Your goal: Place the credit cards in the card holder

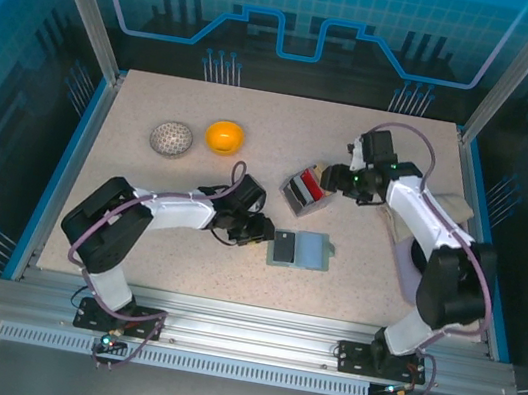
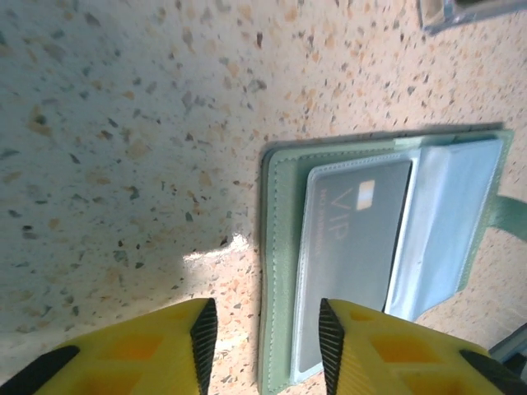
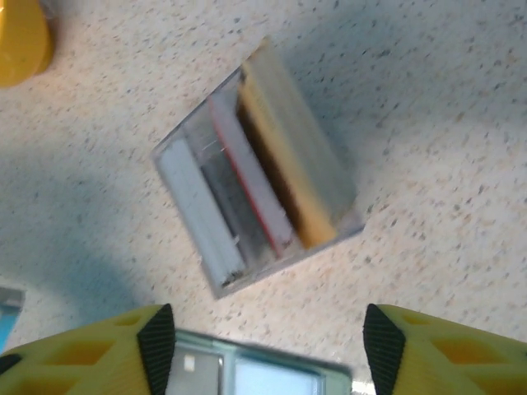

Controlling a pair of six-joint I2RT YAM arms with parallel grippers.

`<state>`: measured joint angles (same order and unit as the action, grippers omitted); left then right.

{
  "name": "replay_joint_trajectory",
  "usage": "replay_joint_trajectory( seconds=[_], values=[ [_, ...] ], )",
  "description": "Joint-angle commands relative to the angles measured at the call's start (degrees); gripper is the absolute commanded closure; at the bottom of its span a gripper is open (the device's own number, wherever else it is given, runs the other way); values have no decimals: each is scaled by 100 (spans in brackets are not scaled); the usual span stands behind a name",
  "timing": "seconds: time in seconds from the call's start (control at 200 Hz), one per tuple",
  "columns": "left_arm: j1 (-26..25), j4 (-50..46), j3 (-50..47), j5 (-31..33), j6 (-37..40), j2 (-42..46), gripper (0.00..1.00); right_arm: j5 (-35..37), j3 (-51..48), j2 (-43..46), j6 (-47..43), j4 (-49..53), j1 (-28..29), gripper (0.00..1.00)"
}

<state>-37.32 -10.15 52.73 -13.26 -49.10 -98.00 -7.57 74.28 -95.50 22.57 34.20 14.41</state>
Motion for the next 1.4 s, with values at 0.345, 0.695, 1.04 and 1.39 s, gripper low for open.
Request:
replay_joint_trajectory(
  seconds=[0.345,0.695,1.04,1.39],
  values=[
    [889,357,1079,-623,-435,-681,46,-2056,1882,-2158,-234,422,-473,30],
    [1104,26,2018,-721,-488,-1496,41,-2687,990,-1500,-34,250,-437,34],
    [1104,-138,2425,-753,-454,-1913,47,-557,1349,-1185,-625,1139,-161,34],
    [1106,-124,2564,-874,-494,-2305,49,774,1694,-1166,-1214,1487,431,34]
  ],
)
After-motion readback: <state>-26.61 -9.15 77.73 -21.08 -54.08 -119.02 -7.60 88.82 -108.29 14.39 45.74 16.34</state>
